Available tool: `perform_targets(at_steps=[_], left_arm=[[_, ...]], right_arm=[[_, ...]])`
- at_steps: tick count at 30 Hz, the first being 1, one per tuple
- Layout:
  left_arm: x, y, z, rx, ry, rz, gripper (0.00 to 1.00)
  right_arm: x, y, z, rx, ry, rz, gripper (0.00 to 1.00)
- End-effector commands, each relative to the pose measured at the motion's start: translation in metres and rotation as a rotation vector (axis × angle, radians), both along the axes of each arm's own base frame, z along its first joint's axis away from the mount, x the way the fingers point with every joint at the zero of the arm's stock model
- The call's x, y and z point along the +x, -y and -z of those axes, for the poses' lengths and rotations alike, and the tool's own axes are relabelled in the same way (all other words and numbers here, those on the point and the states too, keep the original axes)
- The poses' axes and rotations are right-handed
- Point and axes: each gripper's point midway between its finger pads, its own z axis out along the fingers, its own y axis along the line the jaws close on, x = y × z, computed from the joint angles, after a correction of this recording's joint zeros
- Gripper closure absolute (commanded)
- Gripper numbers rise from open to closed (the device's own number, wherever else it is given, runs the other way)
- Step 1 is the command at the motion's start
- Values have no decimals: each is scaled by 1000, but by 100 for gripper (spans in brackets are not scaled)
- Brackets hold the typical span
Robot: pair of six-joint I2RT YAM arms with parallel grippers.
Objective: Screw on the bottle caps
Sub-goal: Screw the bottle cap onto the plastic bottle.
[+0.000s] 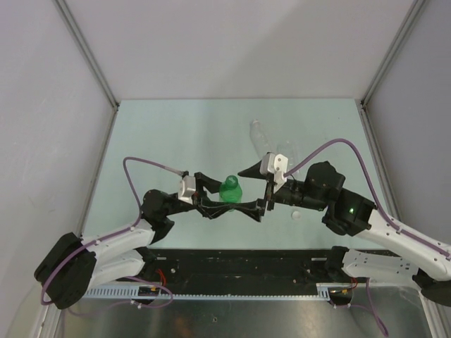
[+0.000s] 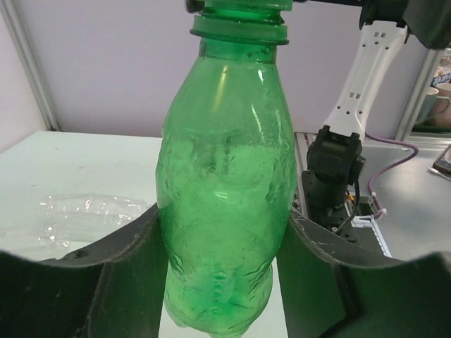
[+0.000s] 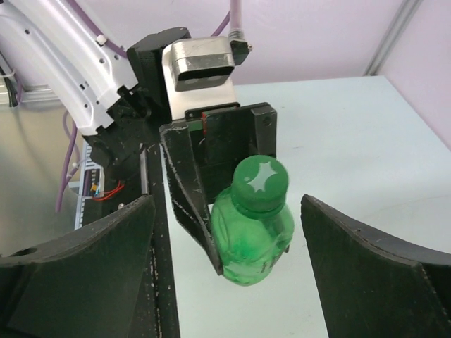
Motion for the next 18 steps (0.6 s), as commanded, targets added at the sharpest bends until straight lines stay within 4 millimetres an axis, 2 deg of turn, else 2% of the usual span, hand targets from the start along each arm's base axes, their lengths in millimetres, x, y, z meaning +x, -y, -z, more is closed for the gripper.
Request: perform_targets(at_steps=[1, 6, 18], left_arm=[[-8, -1, -9, -9, 80, 33, 100], [-7, 0, -9, -9, 74, 31, 100], [5, -1, -14, -33, 40, -28, 100]], right_arm=[[8, 1, -35, 100, 38, 36, 10], [2, -4, -42, 128, 46, -36, 8], [-17, -2, -35, 99, 18, -141, 10]])
